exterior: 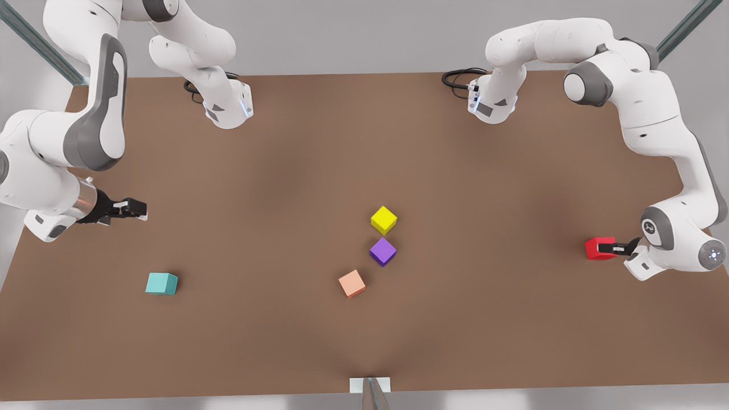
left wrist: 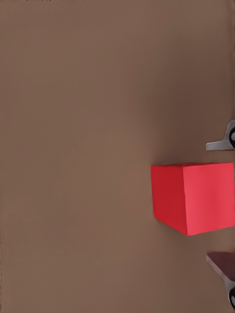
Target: Pick up red wooden cube and pass to hand red wooden cube and place in blue wooden cube
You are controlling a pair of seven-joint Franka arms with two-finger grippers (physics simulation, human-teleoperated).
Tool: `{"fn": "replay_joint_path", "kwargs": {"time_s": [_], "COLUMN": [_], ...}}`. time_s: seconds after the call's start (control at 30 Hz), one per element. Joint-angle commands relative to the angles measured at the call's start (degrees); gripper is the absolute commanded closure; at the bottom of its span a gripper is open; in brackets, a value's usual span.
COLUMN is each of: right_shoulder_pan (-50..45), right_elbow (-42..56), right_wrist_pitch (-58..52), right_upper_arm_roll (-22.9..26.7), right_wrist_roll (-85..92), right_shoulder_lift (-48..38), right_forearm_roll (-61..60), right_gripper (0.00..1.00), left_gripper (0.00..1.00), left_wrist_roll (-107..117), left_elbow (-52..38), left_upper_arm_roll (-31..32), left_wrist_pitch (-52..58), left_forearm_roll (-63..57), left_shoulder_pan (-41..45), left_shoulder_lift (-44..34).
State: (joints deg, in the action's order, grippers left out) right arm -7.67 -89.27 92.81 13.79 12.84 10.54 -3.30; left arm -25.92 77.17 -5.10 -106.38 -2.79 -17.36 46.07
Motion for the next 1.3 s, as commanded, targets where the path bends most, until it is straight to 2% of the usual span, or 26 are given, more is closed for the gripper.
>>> {"fn": "replay_joint_path", "kwargs": {"time_s": [0.0, 0.37, 0.87, 0.93, 1.2, 1.23, 1.27], "right_shoulder_pan": [-0.2, -0.3, -0.4, -0.4, -0.6, -0.6, -0.6], "right_elbow": [0.0, -0.1, -0.1, -0.1, -0.2, -0.2, -0.1], "right_wrist_pitch": [0.3, 0.2, 0.2, 0.2, 0.1, 0.1, 0.1], "right_upper_arm_roll": [0.0, 0.0, -0.1, -0.1, -0.1, -0.1, -0.1], "right_wrist_roll": [-1.1, -1.1, -0.3, -0.3, -0.3, -0.3, -0.3], "right_shoulder_lift": [0.0, 0.4, 0.7, 0.7, 0.8, 0.8, 0.8], "right_forearm_roll": [0.0, 0.0, -0.1, -0.1, -0.1, -0.1, -0.1], "right_gripper": [0.00, 0.00, 0.00, 0.00, 0.00, 0.00, 0.00], "left_gripper": [0.00, 0.00, 0.00, 0.08, 0.07, 0.08, 0.15], "left_wrist_roll": [-9.2, -8.5, -7.0, -5.7, -5.8, -5.7, -5.7], "left_elbow": [0.2, 0.1, 0.1, 0.1, 0.1, 0.1, 0.1], "left_upper_arm_roll": [0.0, 0.0, -1.1, -1.1, -1.1, -1.1, -1.1], "left_wrist_pitch": [-1.5, -4.0, -3.1, -3.0, -2.7, -2.8, -2.8], "left_forearm_roll": [0.0, 0.1, 0.0, 0.1, 0.1, 0.1, 0.1], "left_shoulder_pan": [0.2, 0.0, -0.4, -0.3, -0.3, -0.3, -0.3], "left_shoulder_lift": [0.2, 4.3, 4.7, 4.7, 4.8, 4.8, 5.1]}}
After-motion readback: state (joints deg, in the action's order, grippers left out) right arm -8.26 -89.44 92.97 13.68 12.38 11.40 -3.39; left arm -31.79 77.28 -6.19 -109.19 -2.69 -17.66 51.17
